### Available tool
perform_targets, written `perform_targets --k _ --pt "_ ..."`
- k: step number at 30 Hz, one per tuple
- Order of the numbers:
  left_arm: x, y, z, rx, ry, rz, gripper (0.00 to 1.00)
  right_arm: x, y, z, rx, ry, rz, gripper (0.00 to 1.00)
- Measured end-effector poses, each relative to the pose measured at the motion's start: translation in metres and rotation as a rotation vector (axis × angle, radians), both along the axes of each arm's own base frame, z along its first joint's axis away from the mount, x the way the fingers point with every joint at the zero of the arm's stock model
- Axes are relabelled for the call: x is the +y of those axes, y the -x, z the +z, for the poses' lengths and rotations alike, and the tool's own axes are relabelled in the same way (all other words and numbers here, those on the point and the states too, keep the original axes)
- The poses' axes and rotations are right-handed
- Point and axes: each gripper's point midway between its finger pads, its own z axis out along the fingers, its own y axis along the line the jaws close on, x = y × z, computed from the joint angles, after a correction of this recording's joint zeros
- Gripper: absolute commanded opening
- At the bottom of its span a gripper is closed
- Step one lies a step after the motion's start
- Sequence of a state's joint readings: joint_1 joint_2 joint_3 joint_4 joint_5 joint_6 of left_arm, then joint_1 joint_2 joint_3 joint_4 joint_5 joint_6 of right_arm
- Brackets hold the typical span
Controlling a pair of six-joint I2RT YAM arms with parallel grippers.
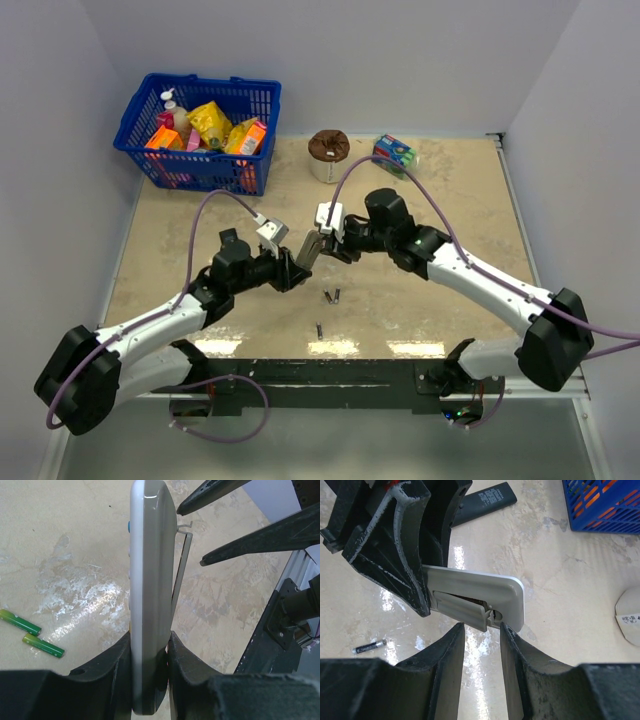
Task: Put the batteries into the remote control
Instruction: Remove the battery cover from the remote control.
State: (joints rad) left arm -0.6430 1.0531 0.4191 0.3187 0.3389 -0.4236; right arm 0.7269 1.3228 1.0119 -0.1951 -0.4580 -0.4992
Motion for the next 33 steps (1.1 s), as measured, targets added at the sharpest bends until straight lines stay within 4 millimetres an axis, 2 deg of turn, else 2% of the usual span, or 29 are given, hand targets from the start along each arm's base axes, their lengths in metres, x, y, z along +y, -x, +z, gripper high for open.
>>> perform_targets --k 11,15,19,25,33 --pt "0.000 0.000 0.001 -0.004 -0.005 -0.004 0.00 0.009 0.000 0.003 0.011 -0.013 0.041 0.27" --pt "0.001 0.000 0.000 -0.004 -0.016 -0.005 0.00 0.010 -0.001 0.001 0.014 -0.011 0.047 0.18" --pt "0.002 0.001 -0.003 0.003 -0.028 -0.008 0.00 0.010 -0.001 0.000 0.012 -0.004 0.050 0.00" --pt "0.004 0.001 -0.008 -0.002 -0.054 -0.012 0.00 0.004 -0.002 -0.003 0.028 0.008 0.043 0.00" --pt "0.005 0.001 -0.009 -0.019 -0.071 -0.021 0.00 -0.012 -0.015 -0.007 0.048 0.023 -0.008 0.00"
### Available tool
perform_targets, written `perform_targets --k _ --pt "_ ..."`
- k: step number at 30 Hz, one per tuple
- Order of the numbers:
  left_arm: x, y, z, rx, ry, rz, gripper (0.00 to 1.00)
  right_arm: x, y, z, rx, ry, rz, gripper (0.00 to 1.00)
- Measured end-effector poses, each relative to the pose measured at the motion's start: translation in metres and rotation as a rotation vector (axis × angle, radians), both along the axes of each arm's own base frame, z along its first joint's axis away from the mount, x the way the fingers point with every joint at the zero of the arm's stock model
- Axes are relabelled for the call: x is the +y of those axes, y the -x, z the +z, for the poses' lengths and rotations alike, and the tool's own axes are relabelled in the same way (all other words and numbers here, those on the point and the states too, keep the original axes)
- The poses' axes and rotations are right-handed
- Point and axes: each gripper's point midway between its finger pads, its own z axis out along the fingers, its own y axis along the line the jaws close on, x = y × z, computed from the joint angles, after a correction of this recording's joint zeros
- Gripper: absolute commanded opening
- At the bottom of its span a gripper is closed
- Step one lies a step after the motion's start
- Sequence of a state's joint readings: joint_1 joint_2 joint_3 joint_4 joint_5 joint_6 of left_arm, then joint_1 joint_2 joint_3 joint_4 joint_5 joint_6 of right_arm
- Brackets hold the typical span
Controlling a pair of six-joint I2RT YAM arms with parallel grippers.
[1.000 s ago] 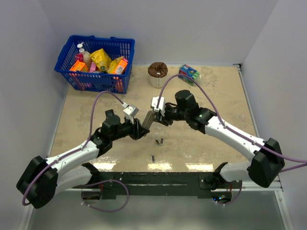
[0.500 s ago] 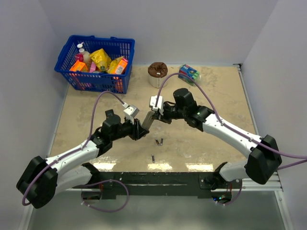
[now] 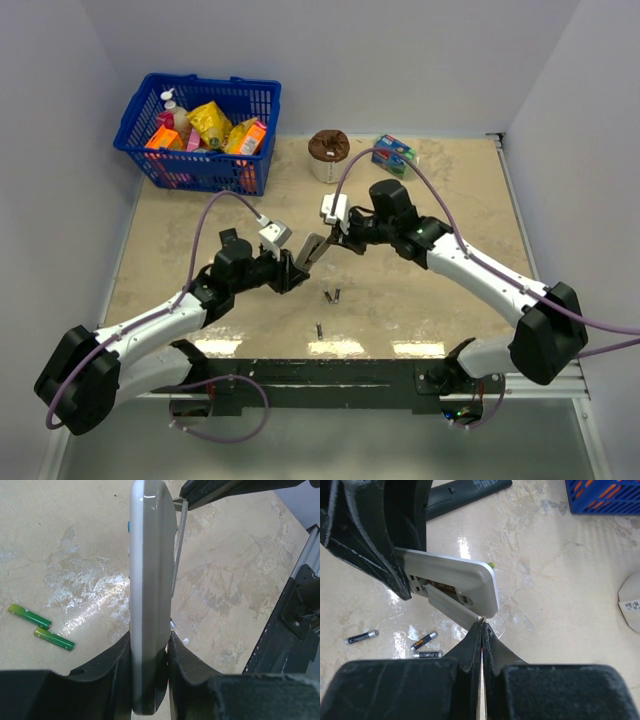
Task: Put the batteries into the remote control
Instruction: Remove the battery cover from the remote control, then place the battery cover at the center of the board.
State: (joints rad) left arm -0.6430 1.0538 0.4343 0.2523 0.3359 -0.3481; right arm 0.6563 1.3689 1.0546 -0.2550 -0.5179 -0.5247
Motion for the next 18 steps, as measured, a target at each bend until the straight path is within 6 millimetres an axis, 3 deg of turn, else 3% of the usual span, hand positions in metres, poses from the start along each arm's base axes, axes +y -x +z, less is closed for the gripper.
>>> perform_targets --k 7,11,18 --pt "0.006 -0.006 -0.005 0.004 -0.026 0.048 0.00 -0.016 -0.012 -0.006 0.054 0.008 -0.076 0.00" --pt "0.020 -0.015 -0.010 0.006 -0.066 0.144 0.00 -0.033 -0.025 -0.023 0.136 0.031 -0.182 0.00" --pt "0.049 -0.031 0.022 -0.097 -0.021 0.332 0.00 -0.064 -0.042 -0.065 0.335 0.072 -0.411 0.00"
